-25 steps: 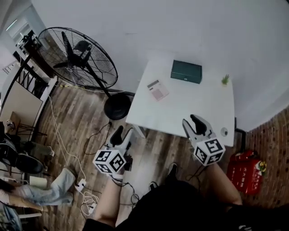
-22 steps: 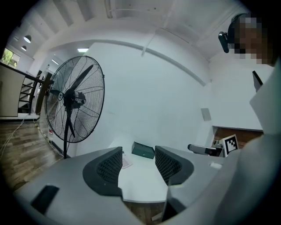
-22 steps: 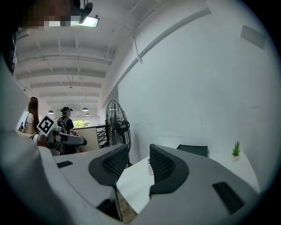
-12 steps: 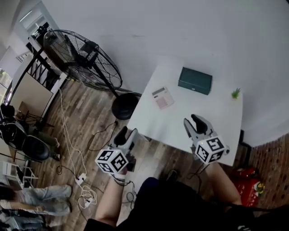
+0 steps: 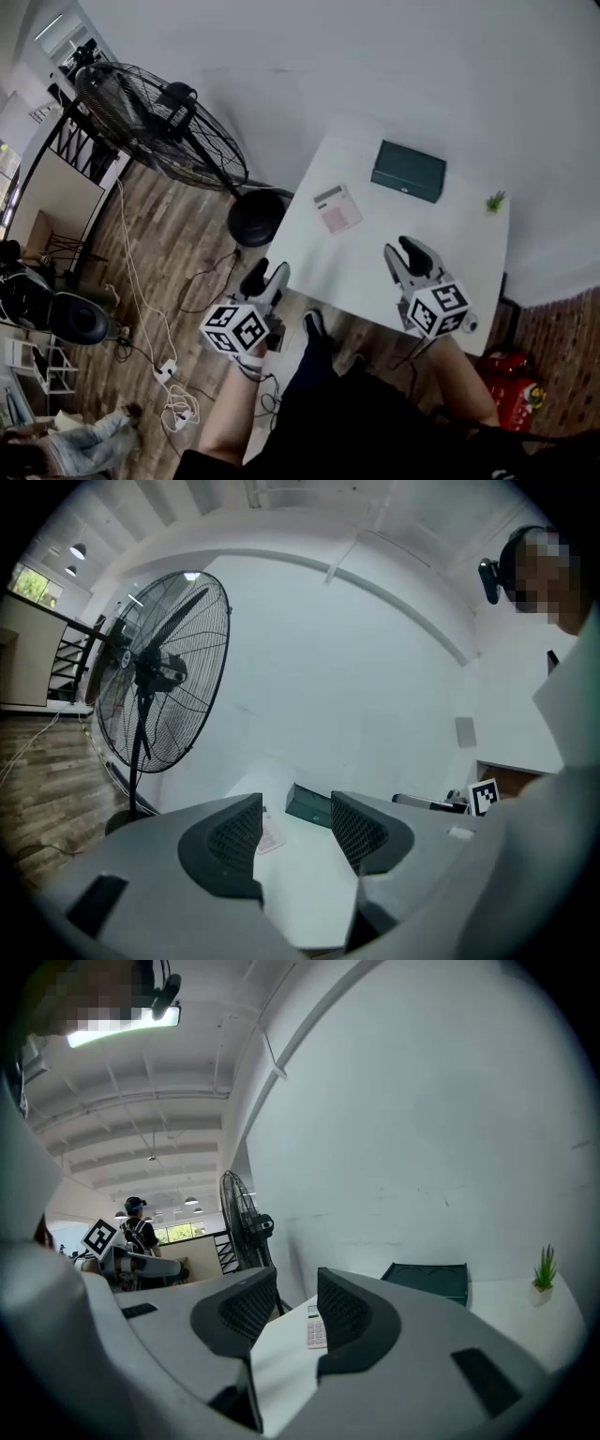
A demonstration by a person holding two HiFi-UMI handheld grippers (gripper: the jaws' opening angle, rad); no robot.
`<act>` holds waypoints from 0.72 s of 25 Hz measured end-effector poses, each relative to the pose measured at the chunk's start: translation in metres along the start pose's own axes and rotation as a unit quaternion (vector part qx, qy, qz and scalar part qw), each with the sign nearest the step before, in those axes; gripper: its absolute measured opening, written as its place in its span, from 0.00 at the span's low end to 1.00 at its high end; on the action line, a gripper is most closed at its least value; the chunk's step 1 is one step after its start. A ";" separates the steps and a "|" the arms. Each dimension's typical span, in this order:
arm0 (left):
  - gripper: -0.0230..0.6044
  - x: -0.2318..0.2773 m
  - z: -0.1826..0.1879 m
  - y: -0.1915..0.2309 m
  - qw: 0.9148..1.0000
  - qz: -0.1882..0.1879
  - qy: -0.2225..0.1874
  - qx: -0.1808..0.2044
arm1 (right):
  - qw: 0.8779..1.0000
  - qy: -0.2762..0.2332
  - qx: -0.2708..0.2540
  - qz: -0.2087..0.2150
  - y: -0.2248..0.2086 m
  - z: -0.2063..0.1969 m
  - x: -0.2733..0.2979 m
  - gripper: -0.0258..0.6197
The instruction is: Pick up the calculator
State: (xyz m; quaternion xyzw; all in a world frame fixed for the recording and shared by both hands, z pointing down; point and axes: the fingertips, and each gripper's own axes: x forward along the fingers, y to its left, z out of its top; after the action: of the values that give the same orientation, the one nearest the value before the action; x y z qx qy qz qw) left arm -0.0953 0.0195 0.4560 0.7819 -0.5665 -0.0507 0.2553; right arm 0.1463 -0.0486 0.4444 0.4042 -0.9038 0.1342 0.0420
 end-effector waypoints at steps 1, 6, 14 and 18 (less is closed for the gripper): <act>0.39 0.009 0.002 0.004 1.000 -0.006 0.002 0.000 | 1.000 0.003 0.004 -0.006 -0.004 0.001 0.007 0.26; 0.39 0.054 0.019 0.035 0.999 -0.037 0.013 0.001 | 0.999 0.009 0.010 -0.029 -0.018 0.008 0.043 0.26; 0.39 0.117 0.045 0.082 0.995 -0.087 0.048 0.017 | 0.996 0.015 0.006 -0.083 -0.035 0.029 0.104 0.25; 0.39 0.137 0.042 0.105 0.991 -0.112 0.068 0.015 | 0.995 0.025 0.015 -0.095 -0.034 0.025 0.129 0.26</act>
State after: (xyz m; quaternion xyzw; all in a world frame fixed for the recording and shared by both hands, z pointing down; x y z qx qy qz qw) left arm -0.1531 -0.1438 0.4963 0.8456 -0.4576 -0.0178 0.2742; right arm 0.0865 -0.1701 0.4512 0.4855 -0.8578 0.1531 0.0713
